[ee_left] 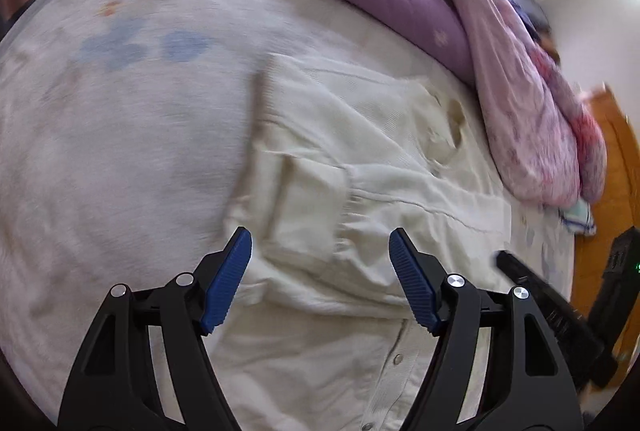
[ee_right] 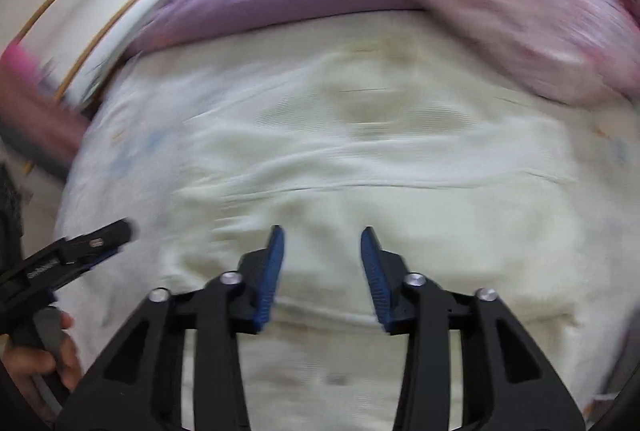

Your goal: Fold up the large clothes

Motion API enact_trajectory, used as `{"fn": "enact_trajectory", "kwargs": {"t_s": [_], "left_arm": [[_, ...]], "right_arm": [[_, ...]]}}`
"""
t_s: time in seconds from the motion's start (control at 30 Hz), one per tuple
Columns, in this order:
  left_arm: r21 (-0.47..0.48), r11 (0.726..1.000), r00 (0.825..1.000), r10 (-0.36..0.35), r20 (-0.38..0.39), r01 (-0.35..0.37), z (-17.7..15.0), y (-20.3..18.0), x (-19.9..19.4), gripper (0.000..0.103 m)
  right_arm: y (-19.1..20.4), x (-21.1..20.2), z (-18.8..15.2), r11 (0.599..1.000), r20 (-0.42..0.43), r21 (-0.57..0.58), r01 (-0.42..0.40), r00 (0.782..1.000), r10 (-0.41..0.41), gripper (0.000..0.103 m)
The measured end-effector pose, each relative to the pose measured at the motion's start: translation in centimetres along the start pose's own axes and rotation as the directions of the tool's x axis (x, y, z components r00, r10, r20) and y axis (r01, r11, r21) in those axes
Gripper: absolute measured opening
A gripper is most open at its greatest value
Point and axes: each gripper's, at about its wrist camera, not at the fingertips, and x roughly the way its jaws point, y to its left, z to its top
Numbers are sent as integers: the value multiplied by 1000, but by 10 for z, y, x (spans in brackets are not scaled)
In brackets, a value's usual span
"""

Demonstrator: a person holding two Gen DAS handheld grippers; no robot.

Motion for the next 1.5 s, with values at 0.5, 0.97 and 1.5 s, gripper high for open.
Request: {"fn": "enact_trajectory", "kwargs": {"t_s": [0.5, 0.97, 1.5], "left_arm": [[123, 990, 970, 91, -223, -65, -2, -33, 114, 76], [32, 991, 986, 129, -103, -127, 149, 20, 106, 77], [199, 955, 941, 261, -214, -220, 198, 12, 194, 82]], "right_arm": [[-207, 65, -30, 914, -260, 402, 51, 964, 61, 6], [-265, 58, 93, 884, -140, 465, 44, 990, 24, 49], [-287, 152, 162, 931, -284, 338, 139, 958, -40, 55]]}}
